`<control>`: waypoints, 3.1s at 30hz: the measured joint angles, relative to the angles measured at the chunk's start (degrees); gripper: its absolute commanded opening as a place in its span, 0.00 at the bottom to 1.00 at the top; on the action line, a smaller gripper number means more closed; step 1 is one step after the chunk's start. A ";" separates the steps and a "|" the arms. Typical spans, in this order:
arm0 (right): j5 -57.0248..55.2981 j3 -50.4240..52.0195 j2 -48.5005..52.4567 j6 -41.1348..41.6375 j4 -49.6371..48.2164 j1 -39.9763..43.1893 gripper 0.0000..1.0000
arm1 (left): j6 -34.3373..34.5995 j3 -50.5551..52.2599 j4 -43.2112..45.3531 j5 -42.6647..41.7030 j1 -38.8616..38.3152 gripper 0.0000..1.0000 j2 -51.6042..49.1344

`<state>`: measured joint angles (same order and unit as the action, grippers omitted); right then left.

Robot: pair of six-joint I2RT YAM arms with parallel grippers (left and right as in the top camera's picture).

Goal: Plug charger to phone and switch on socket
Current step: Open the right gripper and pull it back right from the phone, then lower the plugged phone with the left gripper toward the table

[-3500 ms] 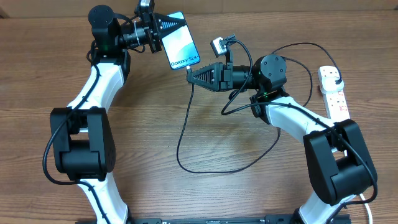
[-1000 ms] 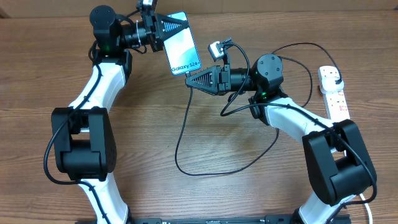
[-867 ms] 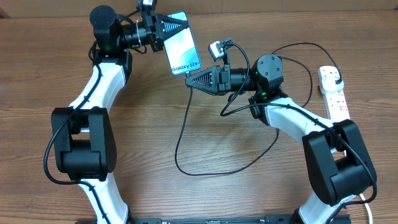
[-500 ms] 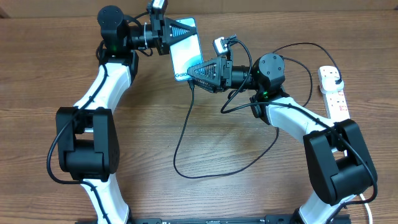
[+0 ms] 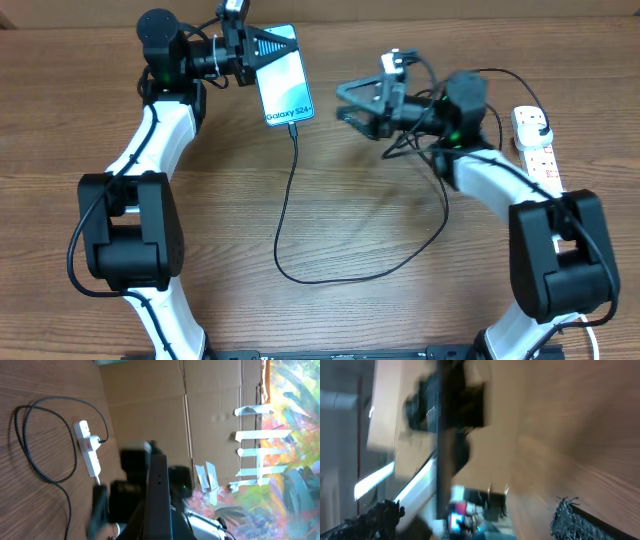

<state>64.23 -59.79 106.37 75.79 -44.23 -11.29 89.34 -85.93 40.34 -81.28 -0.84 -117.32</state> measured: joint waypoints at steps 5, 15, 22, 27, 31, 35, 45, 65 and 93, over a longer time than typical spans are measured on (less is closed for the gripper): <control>-0.13 -0.09 0.00 -6.86 18.51 5.49 1.00 | -0.02 0.00 -0.31 0.07 0.20 0.04 0.00; -7.41 -0.07 0.04 -29.75 56.81 11.39 1.00 | -6.08 0.07 -10.32 2.08 -0.24 0.04 0.00; -17.09 -0.09 -0.17 -38.45 65.16 14.32 1.00 | -20.48 0.07 -29.35 4.42 -3.65 0.04 0.00; -23.74 -0.09 -4.90 -41.22 69.92 14.58 1.00 | -33.92 0.00 -45.59 9.92 -6.71 0.04 0.00; -29.07 -0.09 -11.82 -43.12 74.62 14.51 1.00 | -42.10 0.15 -53.86 15.19 -8.70 0.04 0.00; -34.27 -0.09 -19.54 -44.39 79.03 14.51 1.00 | -48.70 0.13 -60.65 21.07 -10.86 0.04 0.00; -38.16 -0.09 -30.08 -45.88 84.46 14.51 1.00 | -58.23 0.13 -73.57 37.59 -15.43 0.04 0.00; -40.48 -0.09 -30.23 -47.15 87.41 14.51 1.00 | -61.29 0.13 -79.43 49.42 -19.54 0.04 -4.20; -40.68 -0.09 -30.23 -47.30 87.58 14.51 1.00 | -61.46 0.07 -79.08 49.27 -20.57 0.04 -7.98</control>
<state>23.55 -59.88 76.14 28.49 43.35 3.22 27.88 -85.86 -38.74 -32.01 -21.41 -125.29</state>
